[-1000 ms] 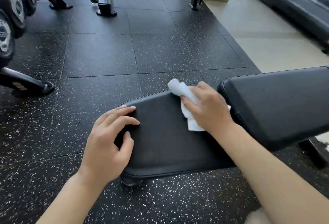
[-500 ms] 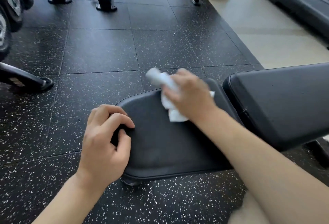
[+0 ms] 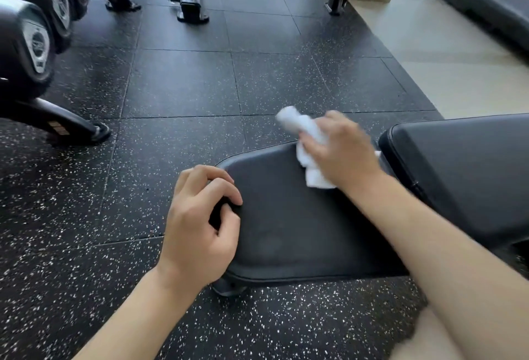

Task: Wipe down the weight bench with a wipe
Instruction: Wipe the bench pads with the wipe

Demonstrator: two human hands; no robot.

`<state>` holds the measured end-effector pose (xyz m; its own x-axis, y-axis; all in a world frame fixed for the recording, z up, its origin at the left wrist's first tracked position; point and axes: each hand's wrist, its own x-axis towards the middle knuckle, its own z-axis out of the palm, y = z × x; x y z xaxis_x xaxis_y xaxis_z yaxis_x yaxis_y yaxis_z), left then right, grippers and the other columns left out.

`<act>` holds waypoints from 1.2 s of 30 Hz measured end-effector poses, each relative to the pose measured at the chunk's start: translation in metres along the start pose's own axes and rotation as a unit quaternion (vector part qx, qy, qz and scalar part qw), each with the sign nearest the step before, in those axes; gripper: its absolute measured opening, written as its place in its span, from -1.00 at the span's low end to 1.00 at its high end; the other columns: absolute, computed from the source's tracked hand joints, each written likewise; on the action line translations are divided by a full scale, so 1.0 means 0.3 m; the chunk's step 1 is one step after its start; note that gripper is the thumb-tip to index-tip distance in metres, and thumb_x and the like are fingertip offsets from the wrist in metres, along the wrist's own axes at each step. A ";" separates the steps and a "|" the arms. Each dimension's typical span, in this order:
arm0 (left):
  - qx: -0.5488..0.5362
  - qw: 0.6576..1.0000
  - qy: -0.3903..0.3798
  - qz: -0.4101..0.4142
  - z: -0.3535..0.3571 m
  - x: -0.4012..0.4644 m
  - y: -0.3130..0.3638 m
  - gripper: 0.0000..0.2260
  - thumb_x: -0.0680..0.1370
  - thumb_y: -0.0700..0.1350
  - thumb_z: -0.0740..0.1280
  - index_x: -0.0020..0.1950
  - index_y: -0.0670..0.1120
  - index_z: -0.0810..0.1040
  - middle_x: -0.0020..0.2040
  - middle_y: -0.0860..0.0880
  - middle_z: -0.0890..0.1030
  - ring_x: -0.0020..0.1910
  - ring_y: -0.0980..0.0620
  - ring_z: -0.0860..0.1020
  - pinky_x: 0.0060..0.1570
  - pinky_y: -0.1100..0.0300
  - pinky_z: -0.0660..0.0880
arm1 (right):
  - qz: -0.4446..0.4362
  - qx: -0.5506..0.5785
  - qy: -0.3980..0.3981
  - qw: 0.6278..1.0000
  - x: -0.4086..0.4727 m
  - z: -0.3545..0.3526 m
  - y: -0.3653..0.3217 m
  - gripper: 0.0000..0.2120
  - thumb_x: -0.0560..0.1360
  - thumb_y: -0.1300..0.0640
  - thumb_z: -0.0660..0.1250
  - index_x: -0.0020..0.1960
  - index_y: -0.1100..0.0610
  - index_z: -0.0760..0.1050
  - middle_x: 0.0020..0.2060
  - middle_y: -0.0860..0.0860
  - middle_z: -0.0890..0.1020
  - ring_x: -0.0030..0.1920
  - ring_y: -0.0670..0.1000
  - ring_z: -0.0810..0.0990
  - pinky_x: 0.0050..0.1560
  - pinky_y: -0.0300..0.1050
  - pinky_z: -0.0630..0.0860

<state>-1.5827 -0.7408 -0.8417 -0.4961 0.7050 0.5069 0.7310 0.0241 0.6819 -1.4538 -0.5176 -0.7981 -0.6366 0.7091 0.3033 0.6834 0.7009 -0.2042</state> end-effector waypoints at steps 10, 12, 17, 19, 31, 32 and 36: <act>-0.024 0.999 0.023 -0.023 0.004 -0.007 0.000 -0.85 0.38 -0.37 0.29 -0.18 -0.17 0.58 -0.05 -0.04 0.54 0.03 -0.11 0.48 0.12 0.14 0.39 | -0.164 0.086 -0.018 0.983 -0.194 0.032 -0.297 -0.78 0.48 -0.11 0.33 -0.10 0.05 0.53 -0.19 -0.04 0.48 -0.21 0.03 0.51 -0.26 -0.15 0.26; -0.017 0.999 0.017 -0.021 0.000 -0.008 0.004 -0.85 0.39 -0.36 0.30 -0.16 -0.16 0.60 -0.04 -0.03 0.55 0.03 -0.12 0.48 0.13 0.16 0.37 | -0.158 0.073 -0.016 0.985 -0.155 0.032 -0.244 -0.75 0.50 -0.15 0.28 -0.09 0.04 0.54 -0.18 -0.05 0.48 -0.16 0.04 0.54 -0.22 -0.14 0.28; 0.012 0.999 -0.041 0.004 -0.016 0.001 0.015 -0.82 0.43 -0.28 0.35 -0.03 -0.10 0.66 0.09 0.03 0.58 0.15 -0.08 0.48 0.26 0.21 0.35 | 0.058 -0.003 0.027 0.998 0.036 -0.009 0.078 -0.74 0.59 -0.10 0.25 0.03 0.06 0.58 -0.15 0.02 0.44 -0.01 0.24 0.57 -0.11 -0.01 0.33; 0.014 0.999 -0.047 0.004 -0.015 0.002 0.015 -0.79 0.43 -0.27 0.35 0.01 -0.10 0.67 0.11 0.04 0.59 0.17 -0.09 0.48 0.29 0.21 0.34 | 0.085 -0.019 0.030 0.996 0.028 -0.001 0.078 -0.70 0.60 -0.09 0.28 0.01 0.14 0.60 -0.13 0.00 0.40 0.01 0.23 0.56 -0.12 -0.05 0.24; 0.009 0.994 -0.095 0.054 -0.019 0.017 0.017 -0.68 0.49 -0.12 0.29 0.22 -0.16 0.56 0.29 -0.01 0.54 0.31 -0.07 0.49 0.40 0.12 0.35 | -0.006 0.041 0.021 0.999 -0.092 -0.036 0.035 -0.75 0.58 -0.09 0.32 -0.01 0.08 0.62 -0.18 -0.05 0.45 -0.06 0.11 0.56 -0.15 -0.05 0.26; 0.032 0.989 -0.128 0.065 -0.022 0.027 0.018 -0.67 0.50 -0.08 0.30 0.24 -0.12 0.60 0.34 0.02 0.54 0.36 -0.05 0.48 0.44 0.12 0.32 | 0.052 0.028 0.026 0.998 -0.053 -0.048 0.115 -0.73 0.60 -0.07 0.32 -0.02 0.13 0.62 -0.18 -0.03 0.44 -0.05 0.15 0.56 -0.16 -0.06 0.21; 0.096 0.970 -0.209 0.081 -0.020 0.062 0.030 -0.59 0.54 0.05 0.27 0.35 0.00 0.62 0.44 0.09 0.52 0.48 -0.03 0.41 0.52 -0.05 0.31 | 0.076 0.011 0.019 0.997 -0.060 -0.053 0.107 -0.71 0.61 -0.07 0.31 -0.01 0.15 0.62 -0.12 0.02 0.49 -0.06 0.14 0.55 -0.13 -0.02 0.30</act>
<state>-1.5881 -0.7317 -0.8231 -0.1630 0.9357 0.3130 0.8774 -0.0075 0.4796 -1.4145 -0.5091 -0.7953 -0.5112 0.8044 0.3027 0.7628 0.5870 -0.2714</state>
